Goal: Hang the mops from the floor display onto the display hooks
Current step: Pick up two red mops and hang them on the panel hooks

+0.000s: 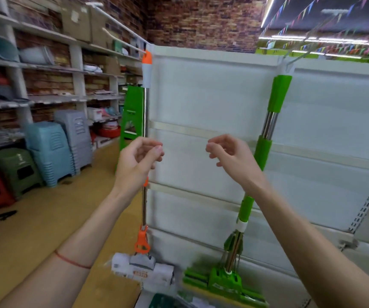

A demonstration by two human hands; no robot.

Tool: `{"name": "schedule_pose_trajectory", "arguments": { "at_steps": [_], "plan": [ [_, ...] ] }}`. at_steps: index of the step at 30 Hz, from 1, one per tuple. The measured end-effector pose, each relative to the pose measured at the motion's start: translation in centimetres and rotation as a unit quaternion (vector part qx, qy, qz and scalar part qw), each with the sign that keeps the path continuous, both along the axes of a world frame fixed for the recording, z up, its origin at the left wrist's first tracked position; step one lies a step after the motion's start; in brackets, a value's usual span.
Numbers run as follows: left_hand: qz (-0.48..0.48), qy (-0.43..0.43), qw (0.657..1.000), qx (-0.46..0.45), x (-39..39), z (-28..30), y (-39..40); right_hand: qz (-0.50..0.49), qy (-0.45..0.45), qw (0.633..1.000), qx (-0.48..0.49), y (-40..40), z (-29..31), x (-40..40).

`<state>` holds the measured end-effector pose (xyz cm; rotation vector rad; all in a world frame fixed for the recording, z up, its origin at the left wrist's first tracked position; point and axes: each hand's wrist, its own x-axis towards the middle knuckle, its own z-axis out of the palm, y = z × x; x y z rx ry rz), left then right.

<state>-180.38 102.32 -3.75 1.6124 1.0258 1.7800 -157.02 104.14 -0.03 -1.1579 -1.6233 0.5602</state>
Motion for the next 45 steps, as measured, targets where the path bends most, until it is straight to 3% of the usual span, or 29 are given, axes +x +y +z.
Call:
{"name": "schedule_pose_trajectory", "arguments": {
  "at_steps": [7, 22, 30, 45],
  "plan": [
    [0.083, 0.006, 0.997, -0.007, -9.8, -2.5, -2.2, 0.127, -0.022, 0.991, -0.021, 0.9, -2.6, -10.7],
    [0.303, -0.022, 0.951, -0.057, -39.4, -7.2, -10.2, 0.350, -0.041, 0.934, -0.064, 2.0, -8.1, -45.6],
    [0.423, -0.049, 0.899, -0.102, -52.4, -10.9, -13.5, 0.467, -0.066, 0.876, -0.099, 2.6, -11.4, -62.4],
    [0.614, -0.069, 0.771, -0.155, -78.2, -15.7, -14.6, 0.643, -0.103, 0.742, -0.161, 6.3, -16.6, -96.6]
  ]
}}
